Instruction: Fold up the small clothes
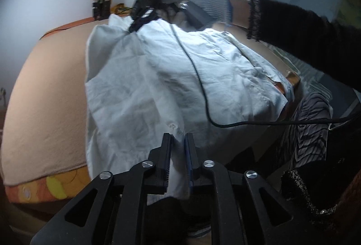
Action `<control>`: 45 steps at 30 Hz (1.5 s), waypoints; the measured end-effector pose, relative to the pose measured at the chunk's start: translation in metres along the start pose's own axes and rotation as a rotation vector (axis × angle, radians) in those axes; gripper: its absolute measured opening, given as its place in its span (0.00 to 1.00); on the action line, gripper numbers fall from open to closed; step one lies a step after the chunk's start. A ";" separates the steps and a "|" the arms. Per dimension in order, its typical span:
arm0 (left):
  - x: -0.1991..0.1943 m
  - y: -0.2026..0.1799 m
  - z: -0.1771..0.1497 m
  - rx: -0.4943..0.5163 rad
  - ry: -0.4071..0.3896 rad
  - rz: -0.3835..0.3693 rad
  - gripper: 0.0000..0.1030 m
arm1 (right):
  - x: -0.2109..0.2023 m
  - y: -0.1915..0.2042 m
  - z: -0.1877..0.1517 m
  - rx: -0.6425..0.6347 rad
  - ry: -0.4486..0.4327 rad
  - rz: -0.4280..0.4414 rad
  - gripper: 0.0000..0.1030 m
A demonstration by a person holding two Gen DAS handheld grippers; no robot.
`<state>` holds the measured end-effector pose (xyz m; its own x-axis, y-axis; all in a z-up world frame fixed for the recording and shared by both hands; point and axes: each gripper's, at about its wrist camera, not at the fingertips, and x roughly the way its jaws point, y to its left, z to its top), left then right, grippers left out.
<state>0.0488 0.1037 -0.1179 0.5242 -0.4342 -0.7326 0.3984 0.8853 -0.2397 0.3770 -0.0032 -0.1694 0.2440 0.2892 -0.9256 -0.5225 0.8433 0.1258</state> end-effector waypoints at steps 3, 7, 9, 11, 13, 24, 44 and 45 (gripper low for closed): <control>-0.020 0.010 -0.014 -0.078 -0.032 0.025 0.19 | -0.032 0.014 0.001 -0.110 -0.107 -0.074 0.37; -0.032 0.024 -0.031 -0.193 -0.048 0.073 0.20 | -0.058 0.047 0.006 -0.231 -0.192 0.030 0.44; -0.026 0.035 -0.036 -0.263 -0.025 0.085 0.20 | -0.052 0.069 0.008 -0.295 -0.193 0.051 0.51; -0.015 0.037 -0.039 -0.285 -0.001 0.101 0.20 | -0.035 0.093 0.009 -0.353 -0.165 0.077 0.51; -0.004 0.037 -0.040 -0.293 0.012 0.116 0.20 | -0.021 0.115 0.006 -0.399 -0.145 0.080 0.51; 0.024 0.033 -0.042 -0.297 0.008 0.136 0.18 | 0.029 0.122 0.008 -0.391 -0.106 0.050 0.38; -0.006 0.054 -0.036 -0.310 -0.030 0.269 0.03 | -0.017 0.098 -0.006 -0.318 -0.228 -0.060 0.50; -0.005 0.054 -0.037 -0.304 -0.025 0.272 0.04 | -0.031 0.093 -0.016 -0.311 -0.231 -0.057 0.49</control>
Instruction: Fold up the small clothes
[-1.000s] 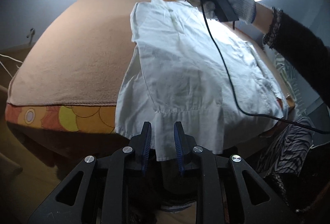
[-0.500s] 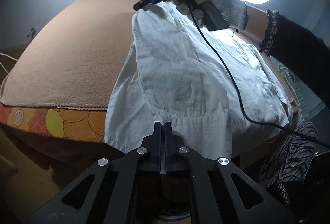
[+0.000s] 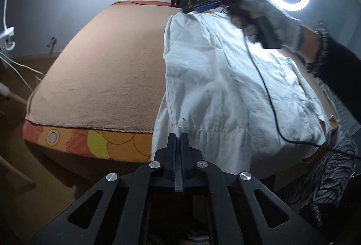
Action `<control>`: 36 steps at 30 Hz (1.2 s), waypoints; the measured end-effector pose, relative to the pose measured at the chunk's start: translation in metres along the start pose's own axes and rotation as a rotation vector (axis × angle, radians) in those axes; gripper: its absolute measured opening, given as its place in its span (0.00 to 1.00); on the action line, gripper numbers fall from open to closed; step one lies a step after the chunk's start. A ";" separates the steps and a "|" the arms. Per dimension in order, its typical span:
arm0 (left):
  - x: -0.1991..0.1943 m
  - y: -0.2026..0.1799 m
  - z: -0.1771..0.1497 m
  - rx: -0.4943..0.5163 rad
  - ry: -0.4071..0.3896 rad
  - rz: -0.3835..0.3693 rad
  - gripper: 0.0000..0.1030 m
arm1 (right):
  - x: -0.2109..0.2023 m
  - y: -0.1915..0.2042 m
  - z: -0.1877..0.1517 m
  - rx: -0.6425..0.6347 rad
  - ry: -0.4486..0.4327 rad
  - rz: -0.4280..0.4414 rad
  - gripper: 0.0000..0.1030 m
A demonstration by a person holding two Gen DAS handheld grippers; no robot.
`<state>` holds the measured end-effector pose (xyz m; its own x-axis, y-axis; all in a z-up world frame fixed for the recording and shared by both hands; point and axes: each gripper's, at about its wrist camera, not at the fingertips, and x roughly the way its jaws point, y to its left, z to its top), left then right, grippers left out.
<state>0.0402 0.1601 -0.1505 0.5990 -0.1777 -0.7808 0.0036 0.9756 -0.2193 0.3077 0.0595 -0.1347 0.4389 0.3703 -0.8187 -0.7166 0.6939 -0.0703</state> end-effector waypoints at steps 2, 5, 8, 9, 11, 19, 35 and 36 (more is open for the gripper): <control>0.000 0.002 0.000 -0.010 0.003 0.005 0.06 | -0.032 -0.008 -0.020 0.057 -0.013 0.052 0.49; -0.003 0.011 0.001 -0.037 -0.007 -0.012 0.06 | -0.068 -0.012 -0.060 0.159 0.021 0.173 0.51; -0.010 0.011 0.002 -0.060 -0.026 -0.023 0.06 | -0.090 0.006 -0.102 0.179 0.079 0.274 0.51; -0.014 0.010 0.003 -0.060 -0.036 -0.022 0.06 | -0.095 0.016 -0.114 0.173 0.098 0.300 0.51; -0.019 0.003 0.001 -0.052 -0.053 -0.044 0.06 | -0.098 0.036 -0.139 0.175 0.136 0.364 0.51; -0.031 -0.013 -0.011 -0.025 -0.062 -0.073 0.06 | -0.057 0.092 -0.196 0.268 0.358 0.596 0.51; -0.034 0.018 -0.010 -0.141 -0.064 -0.058 0.14 | -0.057 0.089 -0.223 0.412 0.226 0.780 0.26; -0.030 0.019 -0.010 -0.148 -0.048 -0.066 0.20 | -0.060 0.089 -0.224 0.380 0.243 0.735 0.41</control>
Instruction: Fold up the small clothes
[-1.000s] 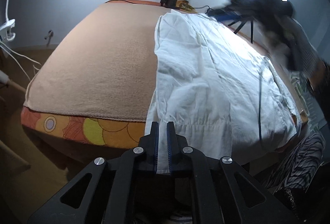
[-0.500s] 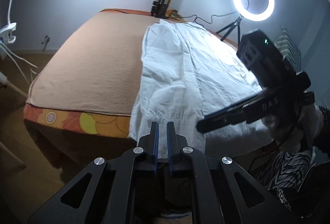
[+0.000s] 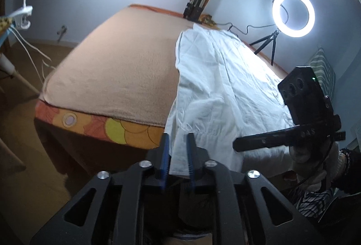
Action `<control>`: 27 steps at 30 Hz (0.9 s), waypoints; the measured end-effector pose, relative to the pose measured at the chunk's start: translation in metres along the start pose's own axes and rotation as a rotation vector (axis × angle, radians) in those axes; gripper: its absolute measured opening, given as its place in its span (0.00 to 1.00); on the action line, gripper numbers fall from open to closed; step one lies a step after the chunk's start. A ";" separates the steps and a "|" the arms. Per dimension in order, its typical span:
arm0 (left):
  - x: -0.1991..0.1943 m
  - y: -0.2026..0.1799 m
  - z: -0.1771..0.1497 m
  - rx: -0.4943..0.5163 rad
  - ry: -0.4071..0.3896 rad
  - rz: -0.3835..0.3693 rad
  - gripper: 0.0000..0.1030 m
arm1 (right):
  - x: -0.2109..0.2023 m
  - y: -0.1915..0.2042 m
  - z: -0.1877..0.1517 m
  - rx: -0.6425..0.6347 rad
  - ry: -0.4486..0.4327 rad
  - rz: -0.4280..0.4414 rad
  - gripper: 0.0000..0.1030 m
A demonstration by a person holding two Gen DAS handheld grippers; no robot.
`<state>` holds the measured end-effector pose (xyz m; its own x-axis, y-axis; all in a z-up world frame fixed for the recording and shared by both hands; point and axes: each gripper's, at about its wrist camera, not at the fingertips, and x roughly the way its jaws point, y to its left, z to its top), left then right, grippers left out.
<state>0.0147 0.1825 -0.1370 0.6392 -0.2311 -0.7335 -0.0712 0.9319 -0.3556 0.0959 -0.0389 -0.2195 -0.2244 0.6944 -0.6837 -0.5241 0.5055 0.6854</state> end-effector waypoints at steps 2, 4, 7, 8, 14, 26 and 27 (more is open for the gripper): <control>0.009 0.000 -0.001 -0.005 0.017 0.008 0.23 | -0.011 0.008 -0.001 -0.067 0.003 -0.099 0.46; 0.017 0.000 0.001 -0.007 0.033 0.024 0.32 | -0.026 0.021 -0.002 -0.148 -0.032 -0.184 0.45; 0.029 -0.003 0.004 0.034 0.048 0.060 0.34 | -0.052 0.035 0.007 -0.281 -0.136 -0.278 0.45; 0.033 -0.004 0.006 0.039 0.055 0.058 0.34 | -0.055 0.038 0.014 -0.309 -0.153 -0.300 0.45; 0.051 -0.007 0.011 0.058 0.096 0.038 0.34 | -0.027 0.024 0.064 -0.360 -0.116 -0.440 0.41; 0.057 0.000 0.009 0.023 0.096 -0.017 0.13 | -0.039 -0.003 0.136 -0.186 -0.046 -0.352 0.46; 0.057 0.000 0.010 0.020 0.094 -0.022 0.10 | -0.041 -0.003 0.151 -0.170 -0.054 -0.353 0.53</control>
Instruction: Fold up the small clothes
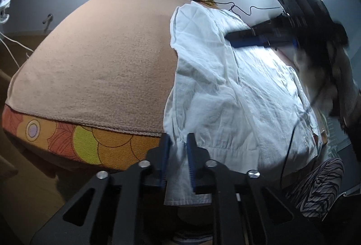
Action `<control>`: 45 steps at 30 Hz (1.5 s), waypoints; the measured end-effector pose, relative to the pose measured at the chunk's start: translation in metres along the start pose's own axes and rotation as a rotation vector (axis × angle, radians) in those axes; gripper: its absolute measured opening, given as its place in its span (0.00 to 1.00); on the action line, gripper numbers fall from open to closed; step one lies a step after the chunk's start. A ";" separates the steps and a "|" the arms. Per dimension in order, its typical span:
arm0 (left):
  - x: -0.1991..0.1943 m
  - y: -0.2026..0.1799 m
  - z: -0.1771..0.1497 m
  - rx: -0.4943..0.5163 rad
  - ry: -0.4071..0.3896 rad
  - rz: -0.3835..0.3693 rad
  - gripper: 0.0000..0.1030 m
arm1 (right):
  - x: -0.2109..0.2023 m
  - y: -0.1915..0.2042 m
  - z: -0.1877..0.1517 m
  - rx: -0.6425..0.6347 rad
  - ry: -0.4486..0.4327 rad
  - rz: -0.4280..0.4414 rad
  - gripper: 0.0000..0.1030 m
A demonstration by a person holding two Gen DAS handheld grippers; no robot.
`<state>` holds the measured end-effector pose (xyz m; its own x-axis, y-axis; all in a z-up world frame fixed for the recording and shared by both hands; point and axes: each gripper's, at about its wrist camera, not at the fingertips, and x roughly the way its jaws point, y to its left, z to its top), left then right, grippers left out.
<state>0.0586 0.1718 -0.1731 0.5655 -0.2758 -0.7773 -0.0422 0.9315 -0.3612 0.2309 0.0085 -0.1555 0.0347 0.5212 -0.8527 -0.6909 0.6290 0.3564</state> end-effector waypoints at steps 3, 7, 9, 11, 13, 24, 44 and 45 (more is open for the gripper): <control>-0.002 -0.001 0.000 0.005 -0.014 -0.019 0.07 | 0.005 -0.012 0.049 0.070 -0.006 -0.028 0.64; -0.008 -0.001 0.000 -0.003 -0.031 -0.061 0.06 | 0.021 -0.023 0.097 0.133 0.004 -0.065 0.67; -0.011 -0.002 0.000 -0.006 -0.042 -0.092 0.05 | 0.037 -0.027 0.114 0.148 0.018 -0.129 0.67; -0.014 -0.006 -0.001 0.004 -0.050 -0.115 0.05 | 0.052 -0.028 0.127 0.154 0.033 -0.201 0.67; -0.015 -0.010 -0.001 0.017 -0.057 -0.141 0.05 | 0.065 -0.028 0.135 0.154 0.049 -0.251 0.66; -0.014 -0.032 0.003 0.077 -0.064 -0.174 0.05 | 0.109 -0.028 0.147 0.120 0.132 -0.392 0.60; -0.013 -0.111 0.002 0.254 -0.041 -0.259 0.05 | 0.003 -0.082 0.103 0.115 0.029 -0.232 0.06; -0.011 -0.119 0.002 0.270 -0.034 -0.266 0.05 | -0.003 -0.085 0.098 0.119 0.018 -0.226 0.06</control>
<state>0.0587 0.0648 -0.1203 0.5550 -0.5123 -0.6554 0.3253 0.8588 -0.3957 0.3598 0.0100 -0.1461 0.1651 0.3495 -0.9223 -0.5768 0.7928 0.1972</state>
